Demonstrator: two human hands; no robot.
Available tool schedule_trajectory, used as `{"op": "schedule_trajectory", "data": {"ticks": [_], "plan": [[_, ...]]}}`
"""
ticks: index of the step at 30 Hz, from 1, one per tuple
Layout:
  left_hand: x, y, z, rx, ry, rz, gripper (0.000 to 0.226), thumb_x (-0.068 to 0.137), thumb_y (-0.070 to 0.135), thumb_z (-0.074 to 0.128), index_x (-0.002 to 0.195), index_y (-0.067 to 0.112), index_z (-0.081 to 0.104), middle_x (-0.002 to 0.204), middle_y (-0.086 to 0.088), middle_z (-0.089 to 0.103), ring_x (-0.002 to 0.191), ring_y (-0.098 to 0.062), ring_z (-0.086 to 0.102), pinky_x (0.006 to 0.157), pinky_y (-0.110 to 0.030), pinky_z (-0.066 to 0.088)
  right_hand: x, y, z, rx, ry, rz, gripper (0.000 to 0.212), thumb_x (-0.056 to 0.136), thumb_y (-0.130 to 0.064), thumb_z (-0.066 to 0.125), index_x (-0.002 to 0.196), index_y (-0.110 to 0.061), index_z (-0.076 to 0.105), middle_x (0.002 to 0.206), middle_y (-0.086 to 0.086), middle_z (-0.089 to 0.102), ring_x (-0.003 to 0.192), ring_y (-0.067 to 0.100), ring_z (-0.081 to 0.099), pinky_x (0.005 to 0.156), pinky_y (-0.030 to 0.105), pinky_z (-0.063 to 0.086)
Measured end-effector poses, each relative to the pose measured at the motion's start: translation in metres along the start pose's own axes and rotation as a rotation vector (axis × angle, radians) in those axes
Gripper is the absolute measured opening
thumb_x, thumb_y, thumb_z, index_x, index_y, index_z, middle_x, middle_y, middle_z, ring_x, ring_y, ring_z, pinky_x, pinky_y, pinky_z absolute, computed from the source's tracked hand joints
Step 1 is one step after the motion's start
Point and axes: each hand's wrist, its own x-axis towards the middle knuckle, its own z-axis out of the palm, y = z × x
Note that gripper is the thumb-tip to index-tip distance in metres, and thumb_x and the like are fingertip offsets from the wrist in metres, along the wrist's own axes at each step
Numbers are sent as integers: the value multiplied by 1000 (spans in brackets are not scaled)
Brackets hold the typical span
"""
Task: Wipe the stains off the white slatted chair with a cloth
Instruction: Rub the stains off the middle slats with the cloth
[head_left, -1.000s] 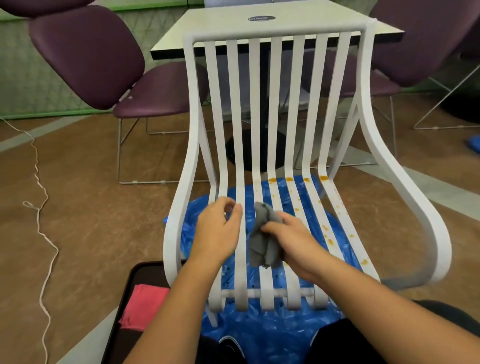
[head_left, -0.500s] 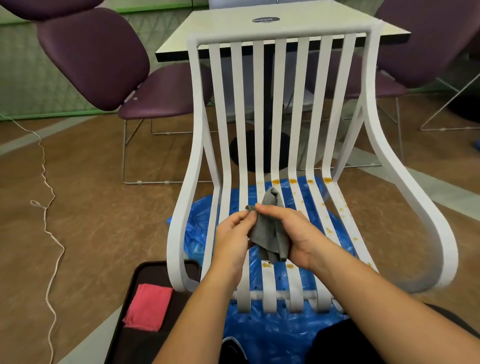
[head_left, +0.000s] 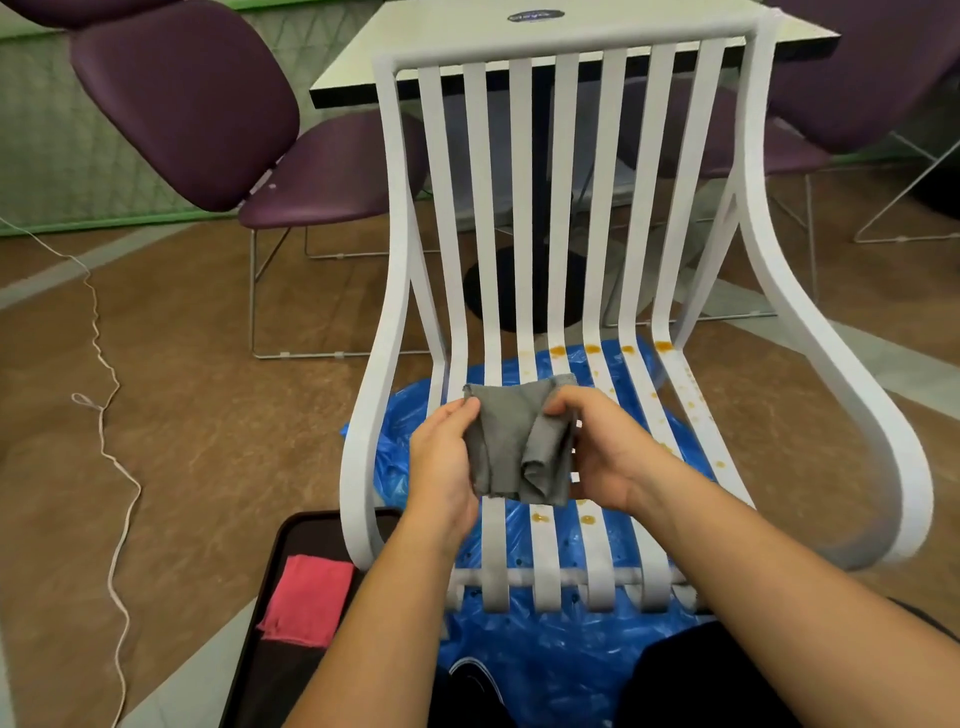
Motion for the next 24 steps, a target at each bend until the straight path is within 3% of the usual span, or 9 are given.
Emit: {"op": "schedule_trajectory", "data": {"ticks": [3,5,8,13,15,18,21,24], "plan": [[4,2,-3,-80,-35,-99,33,100,27,57,125,9,67,116,-12,74,110,-33,70,100,-60,52,4,-3,-7,150,-48,38,44,80,-15,49,124,-15,55,113,15,64,106,37,63,90,65,47],[3,4,-3,-101,-76,-176,36,99,31,56,126,9,65,117,-14,74,111,-36,69,98,-59,52,4,-4,-8,155,-84,59,40,83,-20,56,123,-14,56,115,16,65,108,38,64,89,65,48],[0,9,-5,-152,-156,-308,49,94,38,64,128,5,63,123,-19,70,116,-39,67,102,-55,50,3,-3,-6,48,-130,55,34,86,-24,69,117,-13,63,110,14,71,103,35,68,81,55,56],[0,10,-8,-225,-348,-483,79,83,65,69,131,1,65,130,-24,65,120,-41,64,111,-53,43,8,-5,-5,11,-125,31,39,83,-5,73,121,-4,65,108,16,73,100,33,71,80,48,59],[2,9,-7,-154,-353,-425,77,84,67,66,130,5,66,127,-22,68,118,-39,66,109,-54,45,10,-6,-6,17,-115,2,41,82,-3,73,122,-4,64,109,17,73,100,34,71,83,50,58],[9,3,-8,9,-274,-258,51,90,40,72,132,11,64,122,-15,71,113,-34,69,101,-58,51,5,-8,-7,-81,-235,-65,47,82,-3,74,127,-10,61,116,16,70,107,34,69,91,52,55],[11,0,-6,44,-238,-166,38,91,22,72,128,12,67,119,-12,73,110,-29,71,93,-51,57,-1,-11,-7,-111,-383,-87,49,83,-7,73,130,-13,59,123,17,67,113,34,65,97,53,52],[10,-1,3,51,-231,-101,30,92,21,72,120,12,70,111,-8,76,104,-23,74,89,-43,59,1,-2,0,13,-380,-18,40,86,-15,69,125,-7,63,121,19,67,113,34,66,97,51,52]]}}
